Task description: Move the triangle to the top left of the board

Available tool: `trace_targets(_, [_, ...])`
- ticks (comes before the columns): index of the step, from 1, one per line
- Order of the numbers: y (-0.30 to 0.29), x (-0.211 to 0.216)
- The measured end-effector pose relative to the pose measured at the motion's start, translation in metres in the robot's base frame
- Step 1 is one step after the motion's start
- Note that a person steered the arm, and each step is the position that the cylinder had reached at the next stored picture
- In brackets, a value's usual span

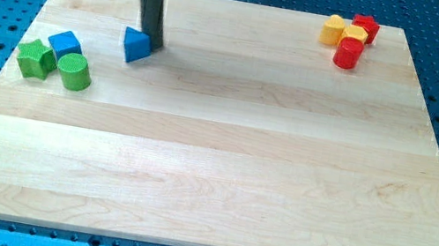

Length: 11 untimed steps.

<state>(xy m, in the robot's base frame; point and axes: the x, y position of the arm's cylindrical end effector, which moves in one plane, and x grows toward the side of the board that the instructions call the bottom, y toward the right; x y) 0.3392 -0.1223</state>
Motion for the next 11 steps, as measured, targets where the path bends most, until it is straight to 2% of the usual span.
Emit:
trace_targets(1, [0.028,0.036])
trace_targets(2, [-0.035,0.023])
trace_targets(3, [-0.038,-0.042])
trace_targets(4, [-0.039,-0.053])
trace_targets(5, [-0.086,-0.063])
trace_targets(10, [-0.081,-0.058])
trace_targets(11, [-0.038,-0.047])
